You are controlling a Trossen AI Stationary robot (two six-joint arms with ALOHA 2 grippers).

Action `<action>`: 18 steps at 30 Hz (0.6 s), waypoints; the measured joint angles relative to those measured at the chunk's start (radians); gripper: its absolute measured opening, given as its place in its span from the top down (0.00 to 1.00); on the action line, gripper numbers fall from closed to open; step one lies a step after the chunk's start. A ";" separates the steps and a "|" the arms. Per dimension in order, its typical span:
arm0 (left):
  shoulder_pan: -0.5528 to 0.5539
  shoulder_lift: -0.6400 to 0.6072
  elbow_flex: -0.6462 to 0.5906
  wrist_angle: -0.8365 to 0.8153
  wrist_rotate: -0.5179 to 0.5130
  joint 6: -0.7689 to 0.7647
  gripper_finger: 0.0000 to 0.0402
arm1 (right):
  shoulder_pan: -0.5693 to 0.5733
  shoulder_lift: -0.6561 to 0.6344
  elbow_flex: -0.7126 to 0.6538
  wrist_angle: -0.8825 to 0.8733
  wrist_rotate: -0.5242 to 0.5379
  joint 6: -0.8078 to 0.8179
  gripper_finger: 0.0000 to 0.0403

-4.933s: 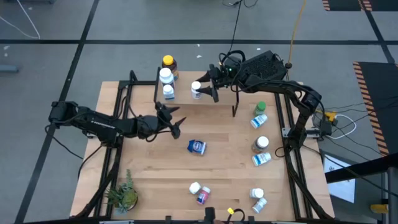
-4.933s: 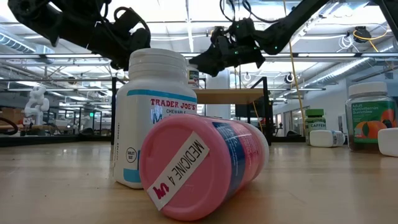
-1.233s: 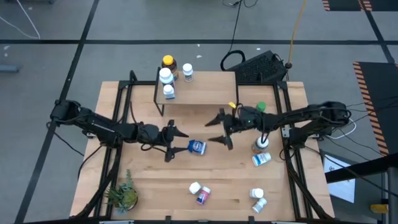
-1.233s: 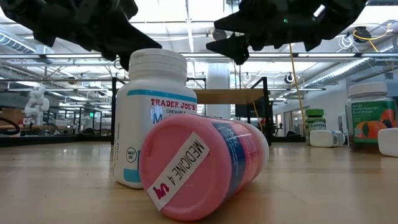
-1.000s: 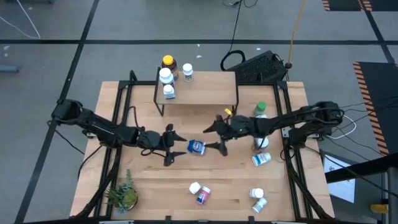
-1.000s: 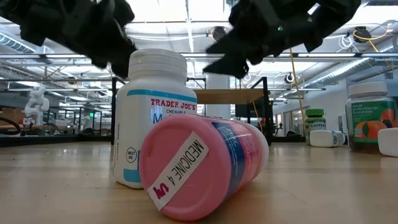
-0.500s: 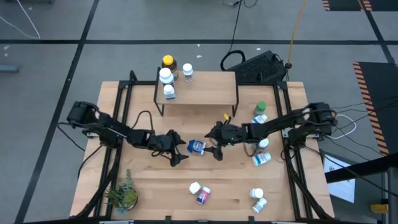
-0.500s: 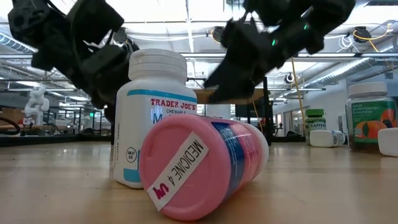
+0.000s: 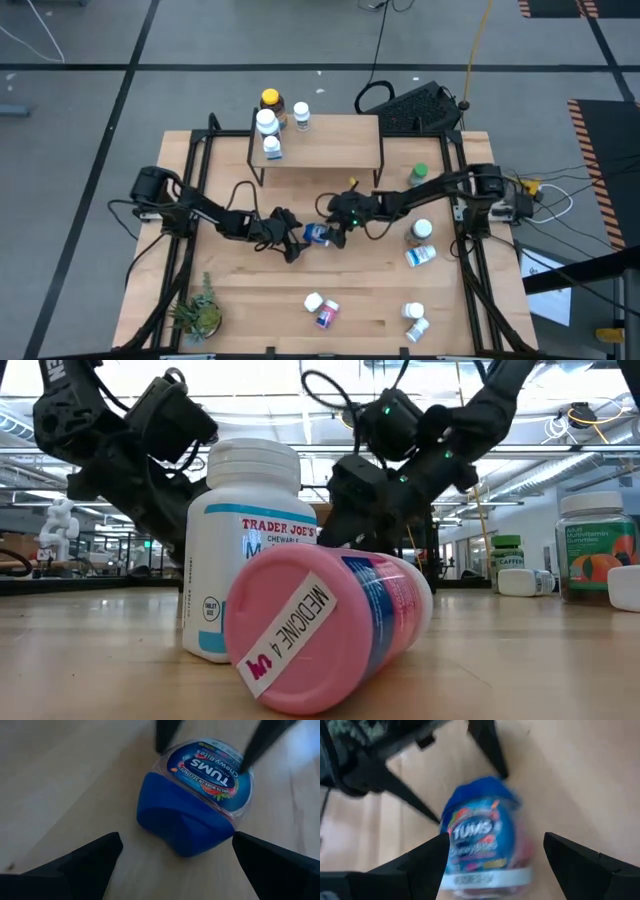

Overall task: Pick and place medicine bottles onto shelf by color
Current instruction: Put the blue medicine bottle on the shelf

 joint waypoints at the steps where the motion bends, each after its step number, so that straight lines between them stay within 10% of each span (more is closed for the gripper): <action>1: 0.000 0.001 0.000 0.002 -0.006 -0.004 0.02 | -0.001 0.009 -0.001 -0.001 -0.021 0.006 0.22; 18: -0.002 0.003 -0.003 -0.008 -0.058 0.022 0.23 | 0.063 0.040 -0.002 0.022 -0.018 0.021 0.35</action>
